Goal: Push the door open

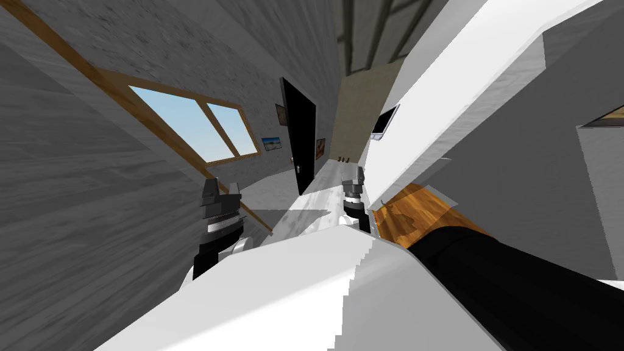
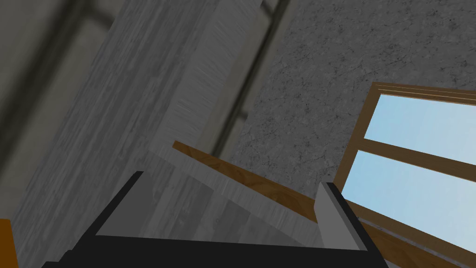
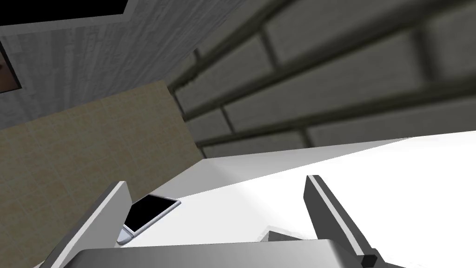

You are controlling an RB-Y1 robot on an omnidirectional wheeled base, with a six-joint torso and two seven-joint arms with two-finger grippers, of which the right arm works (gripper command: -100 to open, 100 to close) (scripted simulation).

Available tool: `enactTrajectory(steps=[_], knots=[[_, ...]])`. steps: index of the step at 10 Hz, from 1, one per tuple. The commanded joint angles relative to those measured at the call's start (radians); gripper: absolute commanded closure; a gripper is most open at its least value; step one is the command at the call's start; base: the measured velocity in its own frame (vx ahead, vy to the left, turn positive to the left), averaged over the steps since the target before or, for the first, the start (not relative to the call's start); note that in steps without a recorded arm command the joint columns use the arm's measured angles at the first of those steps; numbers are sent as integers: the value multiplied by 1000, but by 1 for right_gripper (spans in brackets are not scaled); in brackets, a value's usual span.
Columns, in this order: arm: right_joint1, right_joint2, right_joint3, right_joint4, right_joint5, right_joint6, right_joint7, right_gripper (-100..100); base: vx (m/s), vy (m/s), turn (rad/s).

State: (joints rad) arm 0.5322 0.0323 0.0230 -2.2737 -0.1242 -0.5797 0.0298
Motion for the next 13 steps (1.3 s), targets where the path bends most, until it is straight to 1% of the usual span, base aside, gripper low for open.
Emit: enactTrajectory(steps=[1,4,5,9,13], knots=[[-13,-11,0,29,2,-4,-1,-100,42,-12,98],[-40,-32,-2,92,7,-13,-4,-100,109,-46,115],[-54,-40,-2,123,9,-17,-5,-100,135,-67,126],[-82,-56,-3,186,14,-26,-8,-100,79,-41,74],[-116,-71,-5,265,20,-37,-11,-100,80,-48,93]])
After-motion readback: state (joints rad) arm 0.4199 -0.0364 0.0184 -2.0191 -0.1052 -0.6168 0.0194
